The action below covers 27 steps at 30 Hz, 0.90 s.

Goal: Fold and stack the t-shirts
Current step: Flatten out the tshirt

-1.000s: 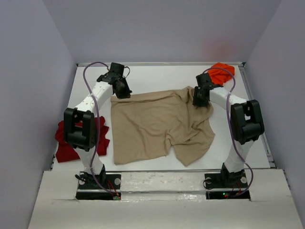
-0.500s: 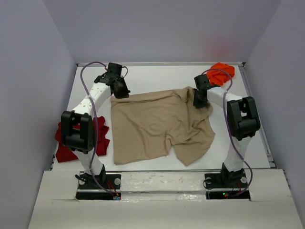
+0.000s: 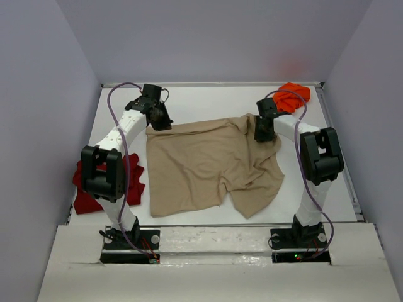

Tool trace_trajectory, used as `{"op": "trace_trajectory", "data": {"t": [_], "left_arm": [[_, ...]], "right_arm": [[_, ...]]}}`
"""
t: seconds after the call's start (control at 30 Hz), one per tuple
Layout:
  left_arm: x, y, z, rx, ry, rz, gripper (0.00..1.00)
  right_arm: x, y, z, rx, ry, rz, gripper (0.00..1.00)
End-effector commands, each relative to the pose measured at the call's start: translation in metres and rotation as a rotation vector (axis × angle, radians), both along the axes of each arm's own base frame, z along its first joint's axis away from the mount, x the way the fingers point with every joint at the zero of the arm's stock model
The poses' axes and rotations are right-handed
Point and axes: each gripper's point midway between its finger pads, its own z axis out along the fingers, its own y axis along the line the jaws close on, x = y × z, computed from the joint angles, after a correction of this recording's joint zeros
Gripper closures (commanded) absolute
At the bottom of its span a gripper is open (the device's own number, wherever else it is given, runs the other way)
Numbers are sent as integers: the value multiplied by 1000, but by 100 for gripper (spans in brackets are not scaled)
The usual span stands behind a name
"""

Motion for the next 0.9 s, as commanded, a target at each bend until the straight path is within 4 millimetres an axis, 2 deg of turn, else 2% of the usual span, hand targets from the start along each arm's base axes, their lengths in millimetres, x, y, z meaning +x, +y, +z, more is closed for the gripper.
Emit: {"op": "trace_trajectory", "data": {"t": [0.0, 0.2, 0.47, 0.57, 0.63, 0.67, 0.7, 0.77, 0.87], "left_arm": [[-1, -3, 7, -16, -25, -33, 91], [-1, -5, 4, -21, -17, -34, 91], [-2, -8, -5, -33, -3, -39, 91], [-4, -7, -5, -33, -1, -39, 91], [-4, -6, -1, -28, -11, -40, 91], [-4, -5, -1, -24, -13, -36, 91], [-4, -5, -1, -22, -14, -37, 91], [-4, -5, -2, -21, -8, -39, 91], [-4, -7, -3, -28, -6, -44, 91]], "right_arm": [[20, 1, 30, 11, -100, 5, 60], [26, 5, 35, -4, -114, 25, 59], [41, 13, 53, -27, -139, 57, 63], [42, 16, 50, -20, -125, 62, 66], [39, 17, 44, -11, -111, 66, 76], [38, 21, 41, -13, -105, 71, 89], [37, 21, 41, -14, -103, 69, 95], [37, 20, 40, -12, -103, 64, 100], [37, 24, 43, -15, -112, 65, 100]]}}
